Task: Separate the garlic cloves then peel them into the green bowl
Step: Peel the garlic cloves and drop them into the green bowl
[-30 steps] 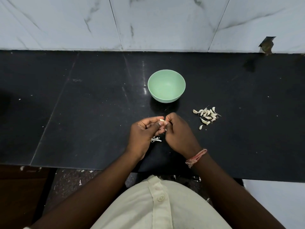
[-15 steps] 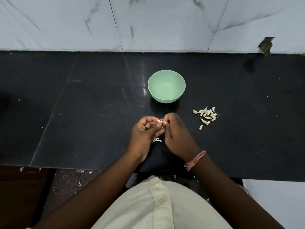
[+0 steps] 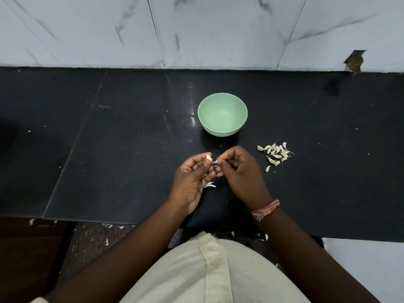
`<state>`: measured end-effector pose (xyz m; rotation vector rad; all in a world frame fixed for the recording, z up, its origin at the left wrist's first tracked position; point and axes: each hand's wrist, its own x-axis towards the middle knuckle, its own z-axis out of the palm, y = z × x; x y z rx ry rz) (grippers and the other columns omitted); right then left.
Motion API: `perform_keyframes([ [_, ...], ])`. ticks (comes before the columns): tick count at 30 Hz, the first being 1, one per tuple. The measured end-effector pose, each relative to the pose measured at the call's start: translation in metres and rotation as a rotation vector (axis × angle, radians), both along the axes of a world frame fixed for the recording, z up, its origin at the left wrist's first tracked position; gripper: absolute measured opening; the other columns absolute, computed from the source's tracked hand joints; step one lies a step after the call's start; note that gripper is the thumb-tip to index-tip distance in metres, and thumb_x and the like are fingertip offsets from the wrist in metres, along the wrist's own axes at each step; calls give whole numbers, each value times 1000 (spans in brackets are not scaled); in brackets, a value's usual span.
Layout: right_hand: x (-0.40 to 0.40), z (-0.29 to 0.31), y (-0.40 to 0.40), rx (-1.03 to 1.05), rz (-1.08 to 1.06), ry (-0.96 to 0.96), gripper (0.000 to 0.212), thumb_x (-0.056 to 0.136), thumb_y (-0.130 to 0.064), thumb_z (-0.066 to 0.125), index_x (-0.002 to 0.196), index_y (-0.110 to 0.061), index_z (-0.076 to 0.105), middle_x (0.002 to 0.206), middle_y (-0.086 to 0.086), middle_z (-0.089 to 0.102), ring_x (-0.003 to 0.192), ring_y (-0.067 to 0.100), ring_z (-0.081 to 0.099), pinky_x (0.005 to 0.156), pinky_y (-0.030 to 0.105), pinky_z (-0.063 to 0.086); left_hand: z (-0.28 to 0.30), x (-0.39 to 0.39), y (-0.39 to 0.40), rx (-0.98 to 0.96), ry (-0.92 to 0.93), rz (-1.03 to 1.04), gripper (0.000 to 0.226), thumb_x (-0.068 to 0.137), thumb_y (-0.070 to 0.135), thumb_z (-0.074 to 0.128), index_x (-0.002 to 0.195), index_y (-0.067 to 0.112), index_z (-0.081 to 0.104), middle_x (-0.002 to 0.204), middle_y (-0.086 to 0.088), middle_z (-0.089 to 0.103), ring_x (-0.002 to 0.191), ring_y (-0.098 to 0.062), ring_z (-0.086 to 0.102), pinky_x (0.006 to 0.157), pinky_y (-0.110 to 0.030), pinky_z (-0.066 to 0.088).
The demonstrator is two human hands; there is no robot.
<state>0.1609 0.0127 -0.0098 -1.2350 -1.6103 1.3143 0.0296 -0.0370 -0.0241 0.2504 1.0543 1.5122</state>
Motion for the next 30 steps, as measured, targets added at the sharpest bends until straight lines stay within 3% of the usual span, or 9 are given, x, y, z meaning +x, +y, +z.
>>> perform_keyframes([
  [4,-4,2,0,21,-8,-70,29,84,8,55,98,-11,74,97,-1,76,91,15,72,86,47,60,-3,-2,-1,-22,-1,-4,27,80,10,69,107,6,70,83,-4,71,74,-10,67,70,-22,59],
  [6,-7,2,-1,18,-5,-87,31,82,-4,51,97,-13,77,102,-5,76,95,12,72,88,47,59,-3,-2,-2,-18,17,-7,27,79,10,69,106,5,70,81,-4,71,73,-11,67,71,-22,60],
  [9,-11,3,-3,-84,-13,-22,15,90,-19,63,94,-16,77,87,-1,77,84,20,75,82,51,62,-3,-3,-2,3,75,-1,27,80,8,69,106,3,69,83,-8,72,72,-14,68,71,-22,60],
  [11,-12,6,-4,-141,11,61,7,93,-14,71,95,-11,77,82,7,77,80,29,76,81,50,63,-5,-6,-3,5,115,11,22,81,6,70,103,2,69,83,-11,71,72,-18,68,69,-23,60],
  [15,-8,9,-3,-215,58,159,6,93,-5,72,96,0,74,84,18,75,75,20,72,73,33,63,-5,-9,-5,25,179,0,18,80,7,71,98,4,70,81,-13,71,70,-19,69,68,-24,60],
  [21,-7,6,1,-191,88,131,8,95,-7,70,93,1,71,84,19,73,73,17,69,69,31,60,1,-7,-7,49,218,-31,31,77,6,73,107,1,71,88,-13,74,72,-17,71,68,-22,59],
  [27,-6,8,2,-124,196,7,14,103,-13,59,91,-8,65,66,-5,66,61,8,61,62,22,52,4,-8,-7,51,172,-64,32,79,7,71,111,1,72,93,-15,75,76,-19,73,72,-25,60],
  [30,-3,6,2,-77,195,-63,16,104,-14,54,91,-9,62,67,-4,62,59,9,56,61,28,51,5,-10,-8,42,179,-97,24,88,1,65,110,3,73,96,-12,76,80,-16,72,74,-24,60],
])
